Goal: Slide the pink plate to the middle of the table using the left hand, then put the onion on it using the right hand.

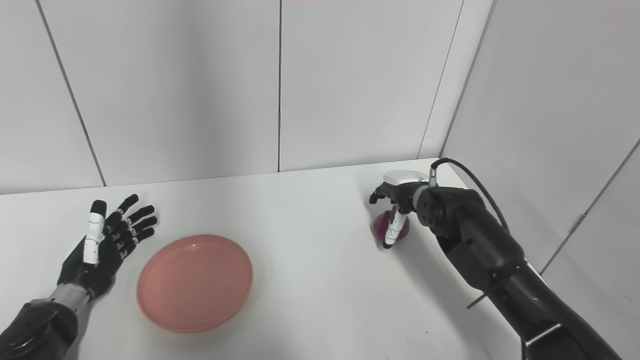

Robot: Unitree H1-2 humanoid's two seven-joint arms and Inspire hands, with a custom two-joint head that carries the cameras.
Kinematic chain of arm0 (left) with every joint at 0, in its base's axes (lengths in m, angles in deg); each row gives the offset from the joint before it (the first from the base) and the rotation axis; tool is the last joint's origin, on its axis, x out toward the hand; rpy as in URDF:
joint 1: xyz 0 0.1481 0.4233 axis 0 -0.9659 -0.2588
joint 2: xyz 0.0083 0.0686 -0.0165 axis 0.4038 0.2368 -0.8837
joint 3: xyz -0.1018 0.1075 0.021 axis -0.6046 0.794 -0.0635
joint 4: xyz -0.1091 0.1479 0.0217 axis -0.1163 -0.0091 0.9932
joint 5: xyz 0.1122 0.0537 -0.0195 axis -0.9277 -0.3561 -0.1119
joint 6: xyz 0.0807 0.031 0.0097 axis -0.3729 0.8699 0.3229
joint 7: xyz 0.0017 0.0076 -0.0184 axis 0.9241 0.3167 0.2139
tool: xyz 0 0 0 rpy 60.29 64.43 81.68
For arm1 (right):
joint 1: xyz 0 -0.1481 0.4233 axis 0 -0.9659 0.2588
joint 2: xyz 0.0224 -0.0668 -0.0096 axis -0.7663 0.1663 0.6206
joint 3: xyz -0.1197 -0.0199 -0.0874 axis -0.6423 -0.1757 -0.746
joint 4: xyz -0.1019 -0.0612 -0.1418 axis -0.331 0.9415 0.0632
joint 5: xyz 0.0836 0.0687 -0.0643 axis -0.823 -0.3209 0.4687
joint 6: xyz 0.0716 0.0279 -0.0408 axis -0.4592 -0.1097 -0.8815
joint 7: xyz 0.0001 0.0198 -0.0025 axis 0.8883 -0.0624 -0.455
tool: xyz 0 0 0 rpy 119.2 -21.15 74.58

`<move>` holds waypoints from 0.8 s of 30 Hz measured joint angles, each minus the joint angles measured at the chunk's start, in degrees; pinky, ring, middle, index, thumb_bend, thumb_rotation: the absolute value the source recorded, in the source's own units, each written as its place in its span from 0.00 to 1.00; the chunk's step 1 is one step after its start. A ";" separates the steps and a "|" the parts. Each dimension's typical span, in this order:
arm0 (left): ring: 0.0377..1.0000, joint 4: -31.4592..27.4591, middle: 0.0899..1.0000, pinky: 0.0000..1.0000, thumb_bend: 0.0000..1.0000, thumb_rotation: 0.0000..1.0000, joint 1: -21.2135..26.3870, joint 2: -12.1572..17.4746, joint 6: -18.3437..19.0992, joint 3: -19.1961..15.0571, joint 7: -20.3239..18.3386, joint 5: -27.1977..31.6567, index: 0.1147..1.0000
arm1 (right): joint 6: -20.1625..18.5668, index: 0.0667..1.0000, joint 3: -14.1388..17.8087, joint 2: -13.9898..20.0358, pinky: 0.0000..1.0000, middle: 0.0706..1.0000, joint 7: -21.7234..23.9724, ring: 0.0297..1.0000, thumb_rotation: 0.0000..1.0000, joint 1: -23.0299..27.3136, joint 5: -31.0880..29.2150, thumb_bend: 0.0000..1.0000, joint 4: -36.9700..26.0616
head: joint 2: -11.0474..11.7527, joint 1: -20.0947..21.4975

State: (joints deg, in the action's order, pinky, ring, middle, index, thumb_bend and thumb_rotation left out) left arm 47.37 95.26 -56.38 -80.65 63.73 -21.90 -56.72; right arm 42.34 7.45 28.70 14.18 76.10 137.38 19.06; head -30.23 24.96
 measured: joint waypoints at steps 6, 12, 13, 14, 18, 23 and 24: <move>0.86 -0.56 0.86 0.88 0.87 1.00 -0.21 0.00 0.28 0.04 0.00 0.00 0.94 | 0.04 0.83 -0.39 -0.29 0.67 0.90 0.09 0.84 0.10 0.02 0.00 1.00 1.96 | -0.26 -0.09; 0.86 -1.41 0.86 0.89 0.86 1.00 -0.78 0.00 0.50 0.09 0.04 0.00 0.94 | 0.06 0.83 -0.37 -0.31 0.68 0.90 0.00 0.84 0.11 -0.02 -0.01 1.00 2.15 | -0.44 -0.18; 0.86 -1.42 0.86 0.89 0.86 1.00 -0.78 0.00 0.50 0.08 0.04 0.00 0.94 | 0.06 0.82 -0.37 -0.34 0.68 0.89 -0.16 0.84 0.11 -0.02 -0.01 1.00 2.19 | -0.53 -0.26; 0.86 -1.44 0.86 0.88 0.86 1.00 -0.78 0.00 0.50 0.09 0.04 0.00 0.94 | 0.07 0.82 -0.37 -0.37 0.68 0.89 -0.35 0.85 0.11 -0.02 -0.01 1.00 2.24 | -0.53 -0.26; 0.86 -1.43 0.86 0.88 0.86 1.00 -0.78 0.01 0.50 0.09 0.04 -0.01 0.94 | 0.08 0.82 -0.66 -0.44 0.68 0.90 -0.68 0.85 0.12 -0.02 0.03 1.00 3.08 | -0.53 -0.35; 0.86 -1.41 0.86 0.88 0.86 1.00 -0.78 0.03 0.50 0.09 0.02 -0.01 0.94 | 0.10 0.82 -1.98 -0.38 0.70 0.91 -0.64 0.86 0.12 -0.05 0.27 1.00 3.62 | -0.79 -0.35; 0.86 -1.42 0.86 0.88 0.86 1.00 -0.78 0.03 0.50 0.09 0.02 0.00 0.94 | 0.10 0.82 -2.00 -0.33 0.70 0.91 -0.61 0.86 0.12 -0.04 0.26 1.00 3.63 | -0.79 -0.35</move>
State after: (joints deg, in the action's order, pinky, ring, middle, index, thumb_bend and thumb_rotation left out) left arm 45.95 94.48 -56.35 -80.15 63.82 -21.88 -56.72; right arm 42.44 5.45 28.36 13.57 76.05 137.64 22.70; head -31.03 24.61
